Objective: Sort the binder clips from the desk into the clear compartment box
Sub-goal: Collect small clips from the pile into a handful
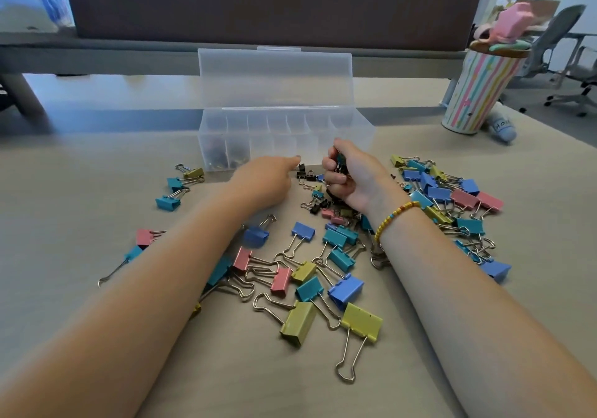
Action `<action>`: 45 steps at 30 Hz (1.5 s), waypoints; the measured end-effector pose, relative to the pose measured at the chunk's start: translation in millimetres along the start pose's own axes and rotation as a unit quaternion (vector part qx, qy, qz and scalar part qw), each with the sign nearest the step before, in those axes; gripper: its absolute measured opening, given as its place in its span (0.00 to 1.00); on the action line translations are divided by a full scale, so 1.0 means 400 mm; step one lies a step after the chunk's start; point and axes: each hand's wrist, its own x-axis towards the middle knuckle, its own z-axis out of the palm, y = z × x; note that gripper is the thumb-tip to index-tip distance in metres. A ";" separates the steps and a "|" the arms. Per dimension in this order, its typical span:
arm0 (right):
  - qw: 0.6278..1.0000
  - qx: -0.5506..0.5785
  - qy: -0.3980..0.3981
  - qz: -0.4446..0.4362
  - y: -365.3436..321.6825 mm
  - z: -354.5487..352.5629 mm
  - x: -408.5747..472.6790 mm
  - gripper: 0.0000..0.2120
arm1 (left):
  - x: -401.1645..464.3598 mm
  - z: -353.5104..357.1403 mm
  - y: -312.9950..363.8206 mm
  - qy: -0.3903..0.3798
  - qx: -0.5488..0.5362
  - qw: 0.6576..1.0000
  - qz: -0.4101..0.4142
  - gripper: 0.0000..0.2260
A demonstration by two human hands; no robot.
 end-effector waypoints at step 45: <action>0.549 -0.815 -0.040 -0.179 0.018 0.046 -0.037 0.12 | -0.012 -0.061 -0.025 -0.137 0.023 0.990 0.024 0.07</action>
